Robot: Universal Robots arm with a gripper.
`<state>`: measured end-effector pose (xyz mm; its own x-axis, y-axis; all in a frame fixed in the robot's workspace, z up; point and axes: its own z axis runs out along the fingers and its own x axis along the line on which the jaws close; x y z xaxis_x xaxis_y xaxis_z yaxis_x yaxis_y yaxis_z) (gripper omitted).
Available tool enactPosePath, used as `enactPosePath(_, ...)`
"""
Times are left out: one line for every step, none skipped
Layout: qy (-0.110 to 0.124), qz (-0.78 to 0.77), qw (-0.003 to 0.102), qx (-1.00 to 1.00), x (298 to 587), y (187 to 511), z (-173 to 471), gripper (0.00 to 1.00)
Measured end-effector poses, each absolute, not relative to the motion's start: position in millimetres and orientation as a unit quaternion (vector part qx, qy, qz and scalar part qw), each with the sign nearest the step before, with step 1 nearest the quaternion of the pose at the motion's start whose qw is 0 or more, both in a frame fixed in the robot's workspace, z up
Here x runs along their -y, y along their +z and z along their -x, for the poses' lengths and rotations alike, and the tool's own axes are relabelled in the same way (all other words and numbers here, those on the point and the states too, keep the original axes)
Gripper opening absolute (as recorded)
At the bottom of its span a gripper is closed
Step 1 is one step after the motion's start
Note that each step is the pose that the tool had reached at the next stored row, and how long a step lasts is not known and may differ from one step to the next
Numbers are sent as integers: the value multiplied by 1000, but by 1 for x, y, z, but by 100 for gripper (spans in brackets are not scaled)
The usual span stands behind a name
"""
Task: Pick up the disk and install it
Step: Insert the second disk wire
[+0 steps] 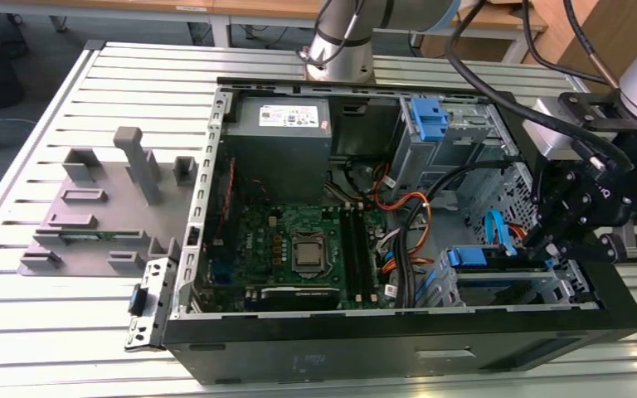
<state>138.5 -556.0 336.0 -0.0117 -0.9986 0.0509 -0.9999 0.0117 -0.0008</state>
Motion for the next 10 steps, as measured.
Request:
enactPosePath(18,-703,18,711,557,336,-138,24)
enactPosePath(18,-703,18,711,557,336,-138,24)
enactPosePath(18,-703,18,711,557,336,-138,24)
enactPosePath(18,-703,18,711,557,335,-138,24)
enactPosePath(18,-703,18,711,557,335,-138,24)
enactPosePath(18,-703,18,711,557,335,-138,24)
enactPosePath(18,-703,18,711,557,335,-138,24)
enactPosePath(18,-703,18,711,557,335,-138,24)
enactPosePath(18,-703,18,711,557,335,-138,24)
enactPosePath(18,-703,18,711,557,335,-138,24)
